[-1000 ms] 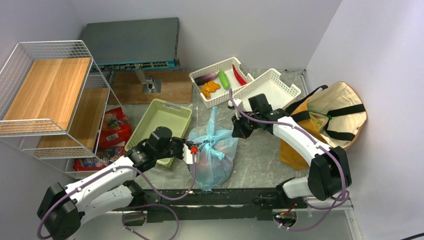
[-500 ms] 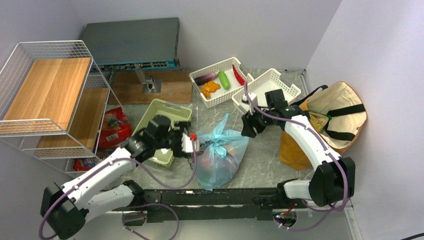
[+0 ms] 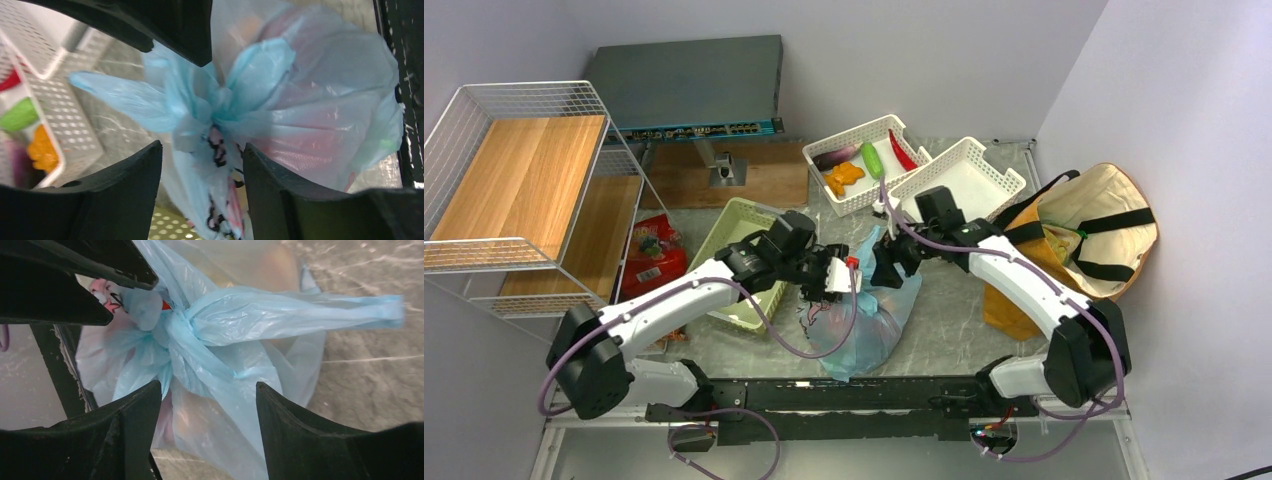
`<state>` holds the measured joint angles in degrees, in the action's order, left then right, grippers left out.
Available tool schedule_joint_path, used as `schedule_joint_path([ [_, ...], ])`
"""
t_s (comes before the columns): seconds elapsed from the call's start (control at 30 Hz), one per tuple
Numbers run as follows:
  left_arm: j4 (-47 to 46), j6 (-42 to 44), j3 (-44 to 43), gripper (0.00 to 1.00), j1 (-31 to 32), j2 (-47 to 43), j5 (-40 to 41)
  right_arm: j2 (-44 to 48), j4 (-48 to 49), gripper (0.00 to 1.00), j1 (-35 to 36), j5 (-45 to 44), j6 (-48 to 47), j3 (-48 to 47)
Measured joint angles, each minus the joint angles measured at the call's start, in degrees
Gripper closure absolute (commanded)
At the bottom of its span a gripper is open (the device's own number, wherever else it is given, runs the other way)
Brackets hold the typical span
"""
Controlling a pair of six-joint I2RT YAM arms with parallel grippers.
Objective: Untie the knot of the grocery bags and take out the mixed food
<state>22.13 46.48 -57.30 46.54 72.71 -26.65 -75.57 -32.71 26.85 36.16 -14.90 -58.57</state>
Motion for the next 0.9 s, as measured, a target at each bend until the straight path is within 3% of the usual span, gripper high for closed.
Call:
schedule_joint_path([
  [0.07, 0.09, 1.14, 1.81, 0.51, 0.07, 1.88, 0.31, -1.75, 1.7, 0.35, 1.16, -0.72, 0.57, 1.6],
  [0.1, 0.13, 1.79, 2.51, 0.63, 0.09, 2.8, 0.85, -2.93, 2.43, 0.41, 1.66, -1.31, 0.57, 2.05],
  [0.17, 0.44, 2.67, 3.19, 0.87, 0.13, 4.15, 1.88, -5.22, 2.99, 0.74, 1.86, -2.86, 0.07, 2.38],
  [0.2, 0.81, 3.32, 3.28, 0.95, 0.17, 4.61, 2.54, -6.25, 2.99, 1.0, 1.77, -4.0, -0.09, 2.4],
  [0.23, 1.22, 3.5, 3.28, 1.0, 0.17, 4.76, 3.04, -6.69, 2.97, 1.0, 1.66, -4.81, -0.83, 2.43],
  [0.37, 0.98, 3.1, 3.5, 1.0, -0.48, 1.64, 4.15, -4.83, 2.23, 1.0, 0.0, -6.08, -1.42, 2.89],
  [0.6, -5.7, 3.45, 13.7, 1.0, -8.13, -20.31, -0.79, 9.35, -0.61, 1.0, -12.22, 0.85, -5.88, 4.7],
  [0.67, -7.41, 5.07, 19.06, 0.9, -8.5, -22.99, -2.05, 11.39, -1.64, 1.0, -12.92, 2.84, -7.26, 7.41],
  [0.73, -7.58, 6.1, 23.17, 0.67, -8.44, -23.19, -2.34, 10.78, -4.11, 1.0, -12.94, 3.3, -8.13, 9.14],
  [0.8, -4.42, 6.8, 24.41, 0.45, -8.68, -22.05, -0.72, 8.9, -6.56, 0.57, -14.05, 1.27, -8.81, 8.96],
  [0.83, -2.56, 6.38, 23.91, 0.41, -8.87, -20.65, 0.02, 7.61, -8.04, 0.48, -14.56, 0.63, -9.09, 8.15],
  [0.9, 0.09, 5.84, 21.2, 0.38, -8.92, -17.86, 0.68, 5.09, -10.75, 0.46, -14.62, -0.2, -9.16, 5.09],
])
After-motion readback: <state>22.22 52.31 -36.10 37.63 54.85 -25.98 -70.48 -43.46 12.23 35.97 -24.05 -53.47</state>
